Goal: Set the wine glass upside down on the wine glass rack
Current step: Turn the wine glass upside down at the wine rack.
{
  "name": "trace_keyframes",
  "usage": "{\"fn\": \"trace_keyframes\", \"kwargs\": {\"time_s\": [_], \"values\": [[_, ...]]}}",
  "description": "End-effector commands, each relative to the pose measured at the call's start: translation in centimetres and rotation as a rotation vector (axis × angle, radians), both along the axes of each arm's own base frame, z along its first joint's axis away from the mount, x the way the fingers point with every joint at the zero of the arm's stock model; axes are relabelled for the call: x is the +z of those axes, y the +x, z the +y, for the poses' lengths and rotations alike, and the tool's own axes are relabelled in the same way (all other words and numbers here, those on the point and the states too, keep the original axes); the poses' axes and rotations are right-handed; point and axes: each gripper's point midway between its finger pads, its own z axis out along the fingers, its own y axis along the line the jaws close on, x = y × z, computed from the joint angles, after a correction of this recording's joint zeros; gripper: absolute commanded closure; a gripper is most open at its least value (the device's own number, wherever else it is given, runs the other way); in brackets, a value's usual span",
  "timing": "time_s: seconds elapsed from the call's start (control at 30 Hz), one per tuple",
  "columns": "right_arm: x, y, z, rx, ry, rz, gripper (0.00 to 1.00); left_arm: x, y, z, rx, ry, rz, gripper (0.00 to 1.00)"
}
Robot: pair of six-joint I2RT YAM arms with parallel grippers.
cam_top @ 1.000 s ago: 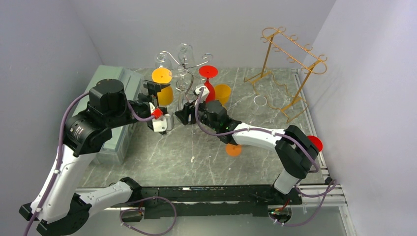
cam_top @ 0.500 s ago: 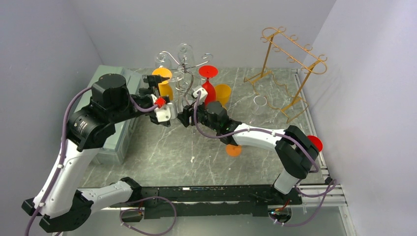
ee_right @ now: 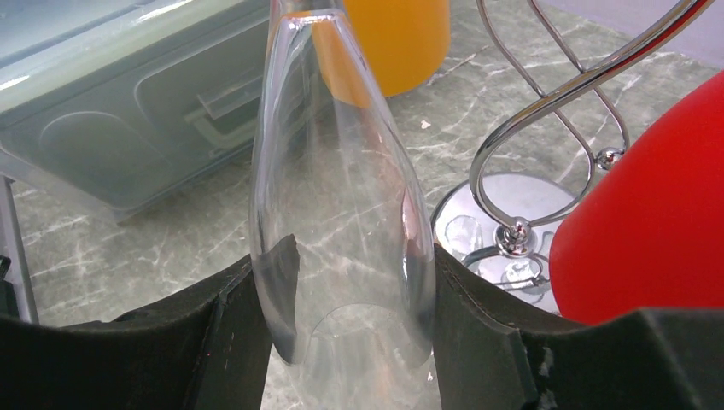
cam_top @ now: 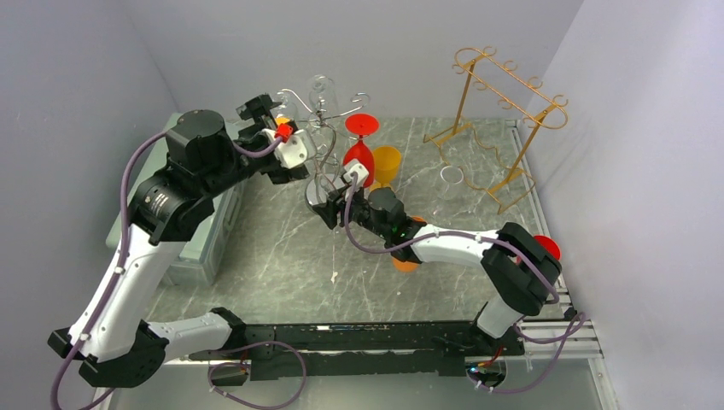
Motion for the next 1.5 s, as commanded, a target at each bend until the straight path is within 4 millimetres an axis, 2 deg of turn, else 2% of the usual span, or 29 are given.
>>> {"fn": "trace_keyframes", "kwargs": {"time_s": [0.0, 0.33, 0.53, 0.63, 0.73, 1.07, 1.37, 1.47], "values": [[4.8, 0.1, -0.3, -0.019, 0.137, -0.112, 0.76, 2.5, 1.1, 0.9, 0.089, -0.07, -0.046, 0.01], [2.2, 0.3, -0.1, -0.031, 0.178, -0.046, 0.69, 1.6, 2.0, 1.0, 0.12, -0.043, -0.027, 0.0], [2.9, 0.5, 0.3, -0.024, 0.235, -0.107, 0.73, -0.1, 3.0, 0.7, 0.138, -0.019, -0.006, 0.01], [3.7, 0.9, 0.0, -0.046, 0.292, -0.18, 0.73, -0.6, 3.3, 0.4, 0.143, -0.029, 0.025, 0.01], [3.6, 1.4, -0.3, -0.073, 0.329, -0.223, 0.72, -1.1, 3.6, 0.1, 0.146, -0.027, 0.054, 0.01], [3.2, 2.1, -0.5, -0.116, 0.335, -0.199, 0.7, -3.4, 5.0, 0.0, 0.184, 0.022, 0.092, 0.01], [2.3, 1.2, -1.2, -0.1, 0.314, -0.198, 0.72, -3.9, 6.9, 0.7, 0.28, 0.032, 0.091, 0.01], [2.0, 0.9, -1.2, -0.086, 0.294, -0.194, 0.72, -3.3, 7.4, 1.0, 0.31, 0.005, 0.078, 0.01]]}}
